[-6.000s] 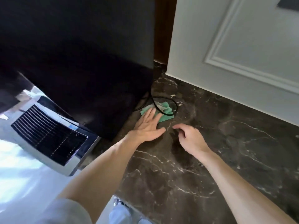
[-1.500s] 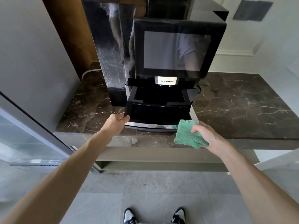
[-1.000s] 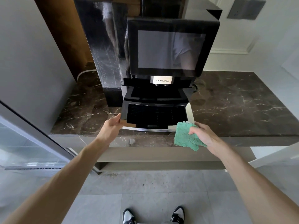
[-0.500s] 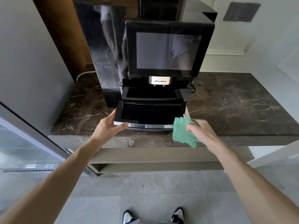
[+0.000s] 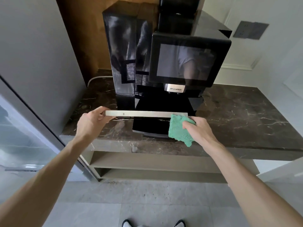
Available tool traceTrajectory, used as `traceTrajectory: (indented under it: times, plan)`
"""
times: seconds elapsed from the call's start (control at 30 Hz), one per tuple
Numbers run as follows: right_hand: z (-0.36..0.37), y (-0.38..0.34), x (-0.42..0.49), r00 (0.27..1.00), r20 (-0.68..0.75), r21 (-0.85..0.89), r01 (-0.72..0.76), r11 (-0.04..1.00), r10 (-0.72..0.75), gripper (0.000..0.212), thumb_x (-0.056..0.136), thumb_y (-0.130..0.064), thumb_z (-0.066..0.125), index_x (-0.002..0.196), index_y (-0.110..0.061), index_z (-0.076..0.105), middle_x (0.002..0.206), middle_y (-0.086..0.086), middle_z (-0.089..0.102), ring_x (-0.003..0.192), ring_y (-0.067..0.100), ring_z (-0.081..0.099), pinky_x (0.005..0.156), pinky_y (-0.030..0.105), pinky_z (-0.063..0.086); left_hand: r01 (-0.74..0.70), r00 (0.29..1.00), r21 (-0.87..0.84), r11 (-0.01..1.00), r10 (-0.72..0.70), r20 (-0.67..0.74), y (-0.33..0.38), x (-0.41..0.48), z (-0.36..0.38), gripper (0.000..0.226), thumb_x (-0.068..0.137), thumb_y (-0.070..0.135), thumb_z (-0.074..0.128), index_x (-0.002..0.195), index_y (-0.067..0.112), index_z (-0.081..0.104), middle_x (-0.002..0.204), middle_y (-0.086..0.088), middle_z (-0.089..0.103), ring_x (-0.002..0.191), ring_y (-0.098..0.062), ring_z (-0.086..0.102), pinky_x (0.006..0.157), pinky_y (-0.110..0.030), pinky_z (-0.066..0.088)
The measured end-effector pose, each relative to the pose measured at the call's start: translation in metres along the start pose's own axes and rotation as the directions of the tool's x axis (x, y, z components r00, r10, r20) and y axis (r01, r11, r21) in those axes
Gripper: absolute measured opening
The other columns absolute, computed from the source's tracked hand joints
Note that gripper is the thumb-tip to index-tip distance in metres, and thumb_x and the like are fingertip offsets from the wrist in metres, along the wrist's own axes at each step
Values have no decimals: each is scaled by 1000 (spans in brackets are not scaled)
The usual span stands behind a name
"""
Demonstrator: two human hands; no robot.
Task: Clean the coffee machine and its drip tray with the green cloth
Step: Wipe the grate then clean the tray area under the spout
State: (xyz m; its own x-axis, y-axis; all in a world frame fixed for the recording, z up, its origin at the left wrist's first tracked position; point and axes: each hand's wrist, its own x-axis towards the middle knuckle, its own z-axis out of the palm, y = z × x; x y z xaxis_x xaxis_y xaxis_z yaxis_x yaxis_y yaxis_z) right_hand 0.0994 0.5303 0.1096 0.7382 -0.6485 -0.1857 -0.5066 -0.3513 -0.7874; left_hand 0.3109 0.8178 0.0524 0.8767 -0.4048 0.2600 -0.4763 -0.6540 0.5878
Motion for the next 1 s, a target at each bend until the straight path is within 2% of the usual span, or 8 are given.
traceTrajectory:
  times: [0.1,0.2,0.3,0.5,0.63,0.73,0.83,1.0]
  plan:
    - [10,-7,1,1000,1,93,-10,996,10,10,87,-13,58,86,-3,60,73,1,53,67,18,48,64,33,36,-14,1000,134,991,13,9,-11,12,-18,22,97,46,65,86,32,51,86,-1,80,76,-22,75,60,-35,58]
    - [19,-13,0,1000,18,170,5,986,-8,18,90,-13,57,103,-14,69,90,4,65,78,17,59,67,32,44,-51,998,173,984,45,39,-19,20,-36,20,97,45,63,89,30,53,87,-1,79,73,-21,75,54,-27,51]
    - [28,-16,1,1000,3,269,9,963,-10,23,92,-13,58,109,-23,69,100,2,69,87,16,65,64,27,50,28,993,152,988,-45,108,-22,22,-55,26,97,50,61,88,25,60,75,5,76,67,-13,75,51,-23,41]
    - [39,-22,13,989,-100,241,132,962,-110,28,92,-14,60,117,-23,69,103,-6,69,89,7,63,57,10,44,261,901,-48,964,-226,370,-29,18,-80,39,100,49,56,90,11,63,67,-3,77,66,-16,78,70,-39,62]
    - [50,-39,29,972,-149,257,218,942,-184,40,93,-17,63,132,-27,67,113,-14,70,102,2,65,79,18,55,358,828,-111,927,-261,496,-33,13,-87,45,100,48,50,105,5,64,77,-8,79,73,-22,79,61,-30,61]
    - [65,-55,35,965,-121,275,259,926,-234,46,91,-17,65,135,-28,66,117,-17,70,108,-2,65,96,24,55,401,798,-129,907,-276,535,-42,6,-92,45,105,43,46,113,2,63,77,-7,79,76,-24,79,68,-34,63]
    - [87,-72,33,959,-90,289,284,914,-269,47,90,-15,66,136,-29,65,112,-23,70,104,-9,64,96,18,53,456,776,-144,878,-313,548,-55,1,-98,48,104,45,46,114,1,63,78,-12,79,77,-25,79,67,-31,63]
    - [136,-100,33,969,-93,375,246,894,-228,45,91,-13,65,134,-26,66,116,-13,71,105,0,66,98,24,55,515,733,-161,842,-334,593,-89,-3,-111,75,75,76,51,101,6,60,81,-17,79,77,-30,79,61,-27,60]
